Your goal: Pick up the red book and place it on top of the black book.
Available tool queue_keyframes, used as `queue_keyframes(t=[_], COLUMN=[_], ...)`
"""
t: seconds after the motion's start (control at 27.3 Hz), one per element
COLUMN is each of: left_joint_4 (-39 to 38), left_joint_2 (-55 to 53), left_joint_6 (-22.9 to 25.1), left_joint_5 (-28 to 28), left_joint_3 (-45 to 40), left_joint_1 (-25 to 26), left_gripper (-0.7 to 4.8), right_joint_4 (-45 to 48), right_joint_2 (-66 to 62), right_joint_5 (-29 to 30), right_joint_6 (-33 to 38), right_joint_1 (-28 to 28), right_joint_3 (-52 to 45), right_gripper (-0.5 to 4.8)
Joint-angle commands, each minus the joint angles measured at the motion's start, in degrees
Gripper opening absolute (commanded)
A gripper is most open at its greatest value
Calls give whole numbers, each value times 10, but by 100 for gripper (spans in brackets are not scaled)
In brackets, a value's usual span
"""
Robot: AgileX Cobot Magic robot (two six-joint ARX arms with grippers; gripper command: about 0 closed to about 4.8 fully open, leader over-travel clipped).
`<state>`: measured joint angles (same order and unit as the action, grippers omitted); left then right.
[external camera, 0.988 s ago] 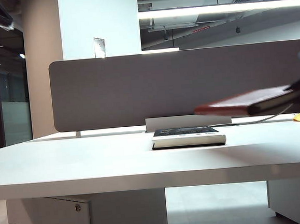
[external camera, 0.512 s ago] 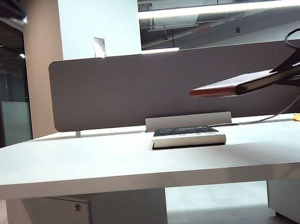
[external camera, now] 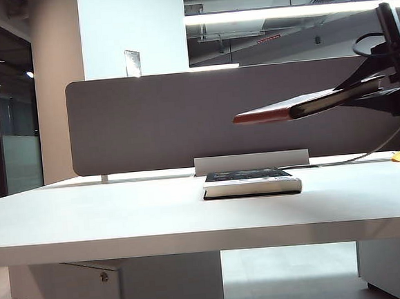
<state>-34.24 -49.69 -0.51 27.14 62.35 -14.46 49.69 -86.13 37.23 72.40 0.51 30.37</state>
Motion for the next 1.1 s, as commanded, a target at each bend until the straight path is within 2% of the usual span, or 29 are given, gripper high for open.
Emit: queue_keyframes(t=[0.04, 0.4, 1.1], left_joint_4=[12, 83, 65], left_joint_2=[0, -2, -11], left_joint_6=[13, 17, 19], left_joint_5=[-25, -36, -35], left_joint_3=[3, 3, 3], left_joint_1=[1, 1, 1], left_gripper=[-5, -5, -5], right_joint_4=[33, 33, 28], right_joint_2=[-5, -57, -188], right_joint_5=[-17, -28, -75], right_joint_6=[-4, -4, 33], right_joint_1=[-9, -24, -80], right_joint_3=[13, 52, 176], right_gripper=[-2, -2, -2])
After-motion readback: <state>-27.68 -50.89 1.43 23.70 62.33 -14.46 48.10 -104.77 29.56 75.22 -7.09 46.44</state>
